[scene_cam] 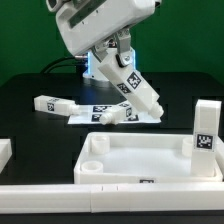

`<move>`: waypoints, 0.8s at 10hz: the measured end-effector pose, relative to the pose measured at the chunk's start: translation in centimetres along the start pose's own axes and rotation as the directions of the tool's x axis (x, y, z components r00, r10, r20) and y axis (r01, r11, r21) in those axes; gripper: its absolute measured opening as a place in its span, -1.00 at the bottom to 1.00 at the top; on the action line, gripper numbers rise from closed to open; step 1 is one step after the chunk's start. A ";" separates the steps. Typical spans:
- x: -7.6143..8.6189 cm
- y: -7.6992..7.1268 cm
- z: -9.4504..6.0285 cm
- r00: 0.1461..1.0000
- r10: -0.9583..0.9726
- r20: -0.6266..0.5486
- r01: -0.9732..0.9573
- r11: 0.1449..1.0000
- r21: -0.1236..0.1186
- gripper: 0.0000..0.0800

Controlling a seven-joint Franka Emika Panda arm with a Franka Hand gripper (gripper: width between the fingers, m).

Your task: Assemble desk

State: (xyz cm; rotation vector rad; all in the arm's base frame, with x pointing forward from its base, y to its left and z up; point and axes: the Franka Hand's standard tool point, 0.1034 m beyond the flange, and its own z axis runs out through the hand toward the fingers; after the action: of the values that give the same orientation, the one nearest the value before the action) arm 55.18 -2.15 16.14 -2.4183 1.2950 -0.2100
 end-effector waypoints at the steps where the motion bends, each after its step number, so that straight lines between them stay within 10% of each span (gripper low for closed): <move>1: 0.0 0.0 0.2 0.998 -0.026 -0.057 0.026 1.000 -0.005 -0.29; 4: 2.0 -2.0 0.6 0.943 -0.311 -0.120 0.300 0.948 -0.102 -0.29; 8: 0.7 -3.0 1.3 0.861 -0.372 -0.346 0.362 0.927 -0.094 -0.29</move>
Offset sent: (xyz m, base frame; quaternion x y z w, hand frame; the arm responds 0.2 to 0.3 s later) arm 0.0411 -0.0060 0.0071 -0.1084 0.1265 -0.2380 0.9569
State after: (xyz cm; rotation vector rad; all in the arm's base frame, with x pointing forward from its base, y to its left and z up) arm 58.28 -0.91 16.18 -2.7214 0.9514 -0.7790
